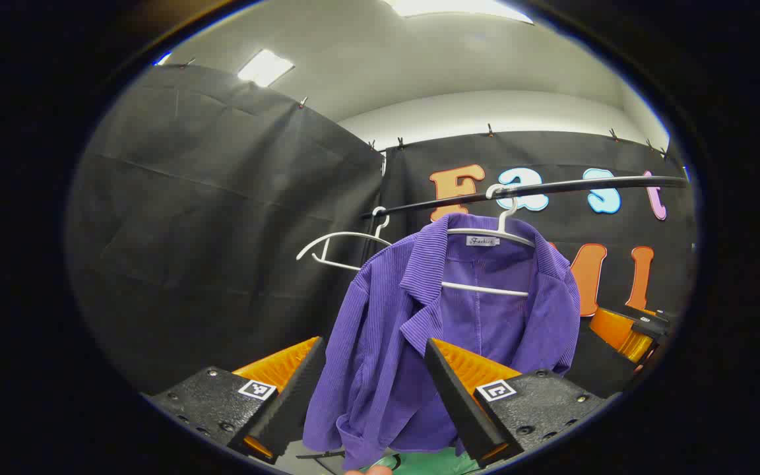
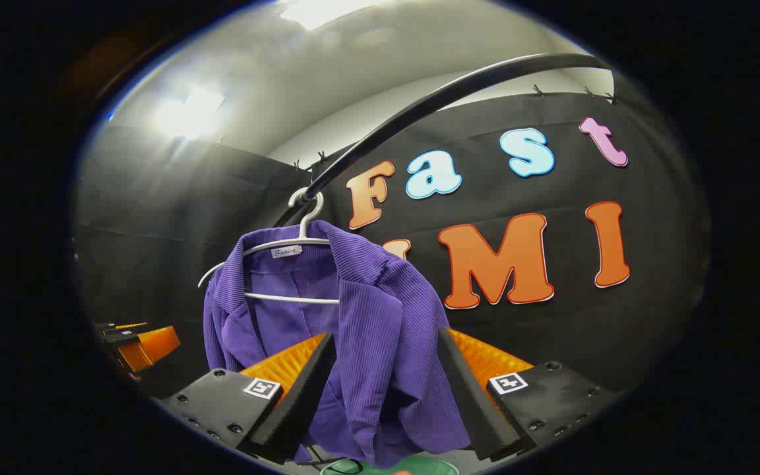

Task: Grasp the clothes on the hanger with both hands and then place them into the laundry hamper below.

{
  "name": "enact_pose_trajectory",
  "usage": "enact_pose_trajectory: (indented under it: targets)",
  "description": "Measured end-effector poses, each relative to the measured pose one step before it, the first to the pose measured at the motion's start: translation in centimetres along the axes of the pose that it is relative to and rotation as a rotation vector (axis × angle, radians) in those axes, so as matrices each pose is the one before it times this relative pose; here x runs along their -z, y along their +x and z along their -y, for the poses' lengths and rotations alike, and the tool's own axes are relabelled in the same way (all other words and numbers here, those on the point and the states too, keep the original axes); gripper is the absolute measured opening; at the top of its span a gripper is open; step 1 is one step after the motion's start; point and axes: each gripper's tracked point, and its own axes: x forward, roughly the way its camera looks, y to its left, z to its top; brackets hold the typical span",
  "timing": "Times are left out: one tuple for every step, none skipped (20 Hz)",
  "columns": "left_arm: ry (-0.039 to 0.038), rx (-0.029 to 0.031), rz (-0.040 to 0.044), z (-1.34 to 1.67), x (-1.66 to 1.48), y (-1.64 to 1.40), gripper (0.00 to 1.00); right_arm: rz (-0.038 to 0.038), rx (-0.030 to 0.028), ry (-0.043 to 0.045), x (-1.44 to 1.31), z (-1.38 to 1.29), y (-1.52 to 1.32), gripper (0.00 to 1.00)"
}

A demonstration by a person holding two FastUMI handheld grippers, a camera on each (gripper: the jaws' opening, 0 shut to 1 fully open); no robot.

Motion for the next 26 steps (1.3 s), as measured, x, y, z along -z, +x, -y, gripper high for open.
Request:
enact_pose_trajectory:
  targets:
    - [0.0006, -0.00158, -0.00147, -0.445, 0.131, 0.119, 0.95, 0.00197, -0.00111, -0.00171, -0.058, -0.289, 0.017, 0.99]
    - [0.00496, -0.00561, -0.00062, -0.353, -0.059, 0.081, 0.95, 0.00697, -0.01783, 0.00169, 0.002, -0.6, 0.033, 0.99]
    - [0.01368, -0.01309, -0.00499, -0.48, 0.043, 0.232, 0.95, 0.00912, -0.02361, 0.00711, 0.019, -0.845, 0.265, 0.99]
    - [0.0168, -0.01068, -0.00928, -0.51, 0.233, 0.373, 0.91, 0.01012, -0.01274, 0.00486, 0.012, -0.371, 0.148, 0.99]
    - [0.01275, -0.00172, -0.00813, -0.292, 0.137, 0.279, 0.91, 0.00752, -0.00876, 0.00545, 0.078, -0.157, 0.106, 0.99]
    - [0.00892, 0.00001, -0.00671, -0.237, 0.306, 0.257, 0.92, 0.00141, -0.00329, 0.00742, 0.204, -0.213, 0.26, 0.99]
    - [0.00686, -0.00185, -0.0119, -0.43, 0.503, 0.246, 0.95, 0.00051, 0.00373, 0.01014, 0.115, -0.16, 0.244, 0.99]
    - [0.00321, -0.00919, -0.00787, -0.506, 0.607, 0.25, 0.92, 0.00452, -0.00502, -0.00029, 0.097, -0.376, 0.304, 0.99]
    - [-0.00138, -0.00539, -0.00757, -0.376, 0.593, 0.245, 0.95, 0.00872, 0.00674, -0.02147, -0.072, -0.25, 0.511, 0.99]
    - [-0.00241, 0.00332, -0.00803, -0.141, 0.784, 0.255, 0.95, 0.00481, 0.0194, -0.02993, -0.08, 0.044, 0.444, 0.99]
    - [0.0031, 0.0083, -0.01475, -0.072, 0.932, 0.436, 0.95, -0.00385, 0.01223, -0.01748, 0.046, -0.279, 0.244, 0.99]
    - [0.00782, 0.00944, -0.01248, -0.023, 0.879, 0.488, 0.95, 0.00448, 0.01096, -0.01113, -0.05, -0.502, 0.471, 0.99]
    - [0.00765, 0.00974, -0.00825, -0.173, 0.482, 0.084, 0.99, 0.01537, 0.01447, -0.01765, -0.316, -0.406, 0.346, 0.99]
    - [0.00247, 0.00835, -0.00562, -0.2, 0.575, 0.301, 0.95, 0.00694, -0.00091, -0.02572, -0.03, -0.859, 0.356, 0.99]
    - [-0.0048, 0.00526, 0.0033, -0.521, 0.389, 0.363, 0.95, 0.00487, -0.01185, -0.02916, 0.138, -1.094, 0.355, 0.99]
    - [-0.00621, 0.01796, 0.01029, -0.327, 0.164, 0.595, 0.95, 0.00471, -0.00962, -0.03336, -0.022, -0.981, 0.413, 0.94]
    - [-0.00026, 0.02537, 0.00161, -0.159, 0.347, 0.319, 0.92, -0.01667, -0.01637, -0.02013, 0.331, -1.123, 0.487, 0.94]
    - [0.00752, 0.02175, -0.00586, -0.064, 0.432, 0.068, 0.95, -0.03083, -0.01596, -0.00739, 0.649, -0.976, 0.371, 0.94]
    - [0.01126, 0.01245, -0.00165, -0.471, 0.267, 0.088, 0.99, -0.02145, -0.01066, 0.00439, 0.201, -0.791, 0.113, 0.94]
    - [0.00567, 0.0025, 0.00913, -0.51, 0.065, -0.029, 0.95, -0.0063, 0.00652, 0.01925, -0.022, -0.636, 0.451, 0.94]
    - [-0.00496, -0.00709, 0.01139, -0.52, -0.024, 0.27, 0.95, -0.00349, 0.00201, 0.02744, 0.039, -0.553, 0.386, 0.94]
    - [-0.01544, 0.00533, 0.00323, -0.189, 0.113, 0.059, 0.95, -0.00822, 0.00503, 0.01812, 0.119, -0.348, 0.342, 0.97]
    - [-0.01913, 0.00995, -0.00517, -0.109, 0.34, -0.001, 0.92, -0.01154, 0.00385, 0.00695, 0.299, -0.375, 0.196, 0.97]
    - [-0.01669, 0.01064, -0.0151, -0.104, 0.477, 0.088, 0.92, -0.00832, 0.00467, -0.00345, 0.295, -0.331, 0.204, 0.94]
    - [-0.01399, 0.00569, -0.01381, -0.154, 0.277, 0.14, 0.95, -0.0105, 0.00206, -0.00925, 0.334, -0.362, 0.298, 0.94]
    - [-0.01258, 0.00026, -0.00858, -0.313, 0.257, 0.24, 0.96, -0.0114, -0.00068, -0.00495, 0.528, -0.463, 0.211, 0.94]
